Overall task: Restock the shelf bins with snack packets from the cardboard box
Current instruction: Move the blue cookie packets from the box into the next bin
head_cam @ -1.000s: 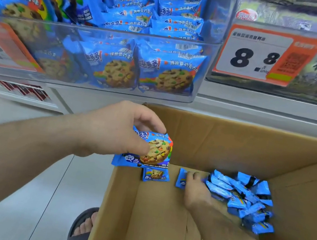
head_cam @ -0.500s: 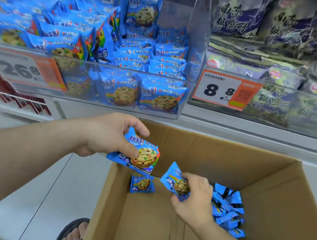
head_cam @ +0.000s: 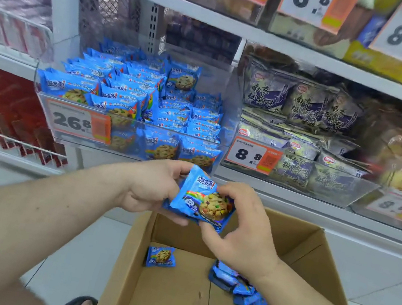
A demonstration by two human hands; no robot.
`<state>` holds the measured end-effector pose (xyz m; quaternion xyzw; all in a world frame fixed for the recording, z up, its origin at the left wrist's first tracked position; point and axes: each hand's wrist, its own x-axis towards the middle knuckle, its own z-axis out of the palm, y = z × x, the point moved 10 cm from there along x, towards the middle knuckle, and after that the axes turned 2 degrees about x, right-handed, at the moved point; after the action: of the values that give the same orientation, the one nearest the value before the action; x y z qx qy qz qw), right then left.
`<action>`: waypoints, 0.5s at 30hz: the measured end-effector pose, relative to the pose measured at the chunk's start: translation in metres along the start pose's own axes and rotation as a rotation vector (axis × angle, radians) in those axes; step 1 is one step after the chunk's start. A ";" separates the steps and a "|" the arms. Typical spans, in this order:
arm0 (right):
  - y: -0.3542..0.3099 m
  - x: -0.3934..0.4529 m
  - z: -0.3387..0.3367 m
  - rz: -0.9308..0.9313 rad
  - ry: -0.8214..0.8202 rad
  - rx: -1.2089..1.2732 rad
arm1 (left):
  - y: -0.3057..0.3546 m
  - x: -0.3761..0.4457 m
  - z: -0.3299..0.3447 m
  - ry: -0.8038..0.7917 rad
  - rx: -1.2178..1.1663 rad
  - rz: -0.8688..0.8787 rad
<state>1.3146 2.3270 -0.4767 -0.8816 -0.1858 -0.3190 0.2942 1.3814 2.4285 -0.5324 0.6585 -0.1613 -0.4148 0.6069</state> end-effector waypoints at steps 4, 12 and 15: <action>-0.012 0.014 -0.004 -0.050 -0.036 -0.051 | 0.016 -0.015 0.006 -0.132 -0.172 0.038; -0.027 0.045 -0.002 -0.058 -0.110 -0.036 | 0.035 -0.025 -0.021 0.177 -0.039 0.156; -0.016 0.065 -0.009 0.157 -0.112 0.147 | 0.050 -0.036 -0.036 0.210 -0.046 0.256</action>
<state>1.3504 2.3425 -0.4211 -0.8859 -0.1552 -0.2309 0.3712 1.4009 2.4675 -0.4766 0.6581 -0.1701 -0.2665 0.6834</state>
